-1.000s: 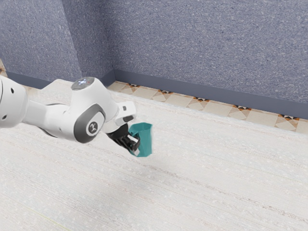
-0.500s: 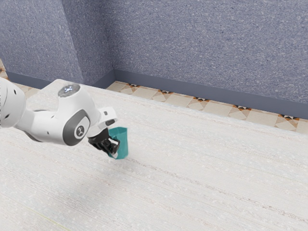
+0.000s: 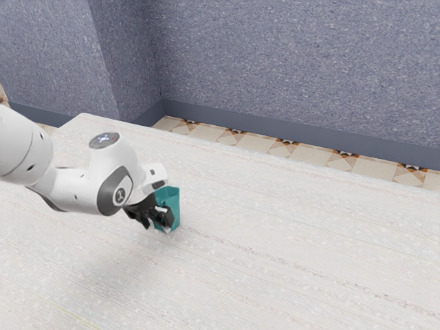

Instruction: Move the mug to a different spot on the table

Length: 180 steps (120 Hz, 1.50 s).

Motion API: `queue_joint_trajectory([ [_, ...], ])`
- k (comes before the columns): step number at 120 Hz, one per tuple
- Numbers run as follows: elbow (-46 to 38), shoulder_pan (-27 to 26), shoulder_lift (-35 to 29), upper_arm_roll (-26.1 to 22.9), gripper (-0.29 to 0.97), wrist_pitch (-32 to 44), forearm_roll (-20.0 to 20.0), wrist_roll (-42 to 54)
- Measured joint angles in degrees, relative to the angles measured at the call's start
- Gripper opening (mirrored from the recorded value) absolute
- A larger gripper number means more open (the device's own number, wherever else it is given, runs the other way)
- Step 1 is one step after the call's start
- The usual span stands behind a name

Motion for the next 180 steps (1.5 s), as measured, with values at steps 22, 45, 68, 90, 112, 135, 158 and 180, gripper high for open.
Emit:
queue_joint_trajectory([
  [22,-2.9,0.0,-3.3,0.0,0.56,-0.5,-0.2,0.9],
  [45,-2.9,0.0,-9.0,0.0,0.63,-2.3,-0.3,1.6],
  [68,0.4,-0.4,-14.0,0.6,0.66,-7.0,0.4,2.1],
  [90,12.4,-0.2,-15.4,1.0,0.67,-18.8,5.7,2.4],
  [112,25.7,0.7,-15.1,0.3,0.68,-32.6,11.2,2.5],
  [135,35.7,1.4,-13.1,-2.5,0.68,-42.8,14.8,2.7],
  [158,36.8,-0.3,-12.9,-3.3,0.68,-47.2,15.6,2.8],
  [180,36.8,-2.6,-12.9,-3.3,0.68,-48.8,15.8,2.9],
])
